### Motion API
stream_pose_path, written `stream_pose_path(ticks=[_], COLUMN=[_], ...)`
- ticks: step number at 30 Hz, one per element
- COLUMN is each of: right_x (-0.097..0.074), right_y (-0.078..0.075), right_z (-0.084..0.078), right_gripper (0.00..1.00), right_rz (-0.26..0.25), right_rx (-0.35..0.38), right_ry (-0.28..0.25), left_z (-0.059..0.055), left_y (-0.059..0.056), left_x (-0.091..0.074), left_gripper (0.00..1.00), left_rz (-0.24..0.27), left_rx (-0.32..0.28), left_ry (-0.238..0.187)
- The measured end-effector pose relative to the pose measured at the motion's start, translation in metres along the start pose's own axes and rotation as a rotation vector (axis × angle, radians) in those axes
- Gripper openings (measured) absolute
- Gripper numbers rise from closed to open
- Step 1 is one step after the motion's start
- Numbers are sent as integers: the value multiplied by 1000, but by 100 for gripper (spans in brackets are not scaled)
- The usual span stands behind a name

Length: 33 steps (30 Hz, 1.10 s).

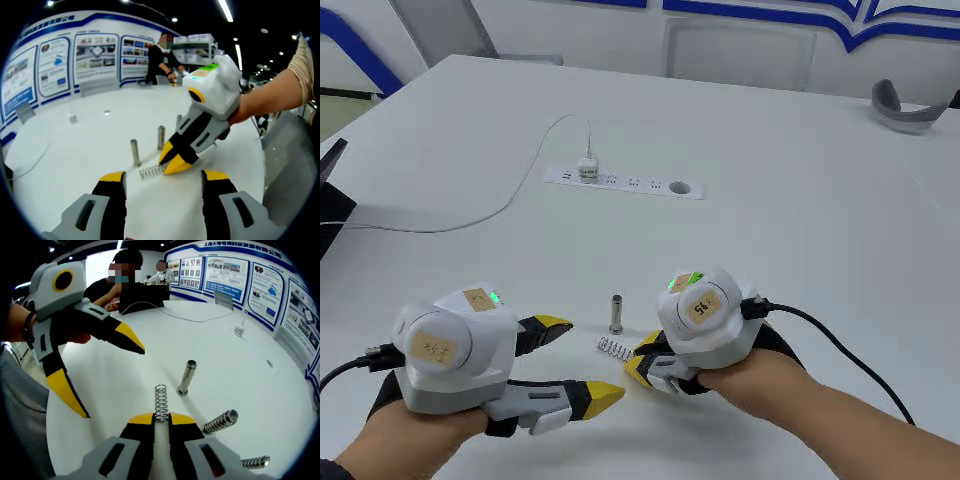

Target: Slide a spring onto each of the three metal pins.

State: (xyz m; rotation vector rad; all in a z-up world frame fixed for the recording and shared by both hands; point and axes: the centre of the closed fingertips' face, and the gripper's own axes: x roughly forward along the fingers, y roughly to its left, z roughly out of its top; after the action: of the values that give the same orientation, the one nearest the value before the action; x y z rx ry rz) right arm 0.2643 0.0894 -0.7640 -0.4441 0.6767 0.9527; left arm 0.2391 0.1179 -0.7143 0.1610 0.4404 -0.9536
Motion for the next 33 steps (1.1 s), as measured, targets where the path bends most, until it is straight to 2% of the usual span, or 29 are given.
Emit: stream_pose_path(ticks=[7,16,22,27,33], right_x=[-9,-33,-47,-53,-55], right_y=[5,14,24,30,37], right_z=[2,4,5,7,7], right_gripper=[12,12,12,12,12], right_rz=[13,62,113,135,165], right_rx=[-24,-63,-91,-111,-128], right_ry=[6,23,55,66,85], left_z=[0,-4,-6,-7,-7], left_y=[-1,-6,-15,-24,-27], left_x=[2,5,8,10,11], left_gripper=[61,59,51,43,32], left_rz=[-6,-25,-56,-85,-97], left_rx=[5,39,115,173,236], left_ry=[2,15,31,40,44])
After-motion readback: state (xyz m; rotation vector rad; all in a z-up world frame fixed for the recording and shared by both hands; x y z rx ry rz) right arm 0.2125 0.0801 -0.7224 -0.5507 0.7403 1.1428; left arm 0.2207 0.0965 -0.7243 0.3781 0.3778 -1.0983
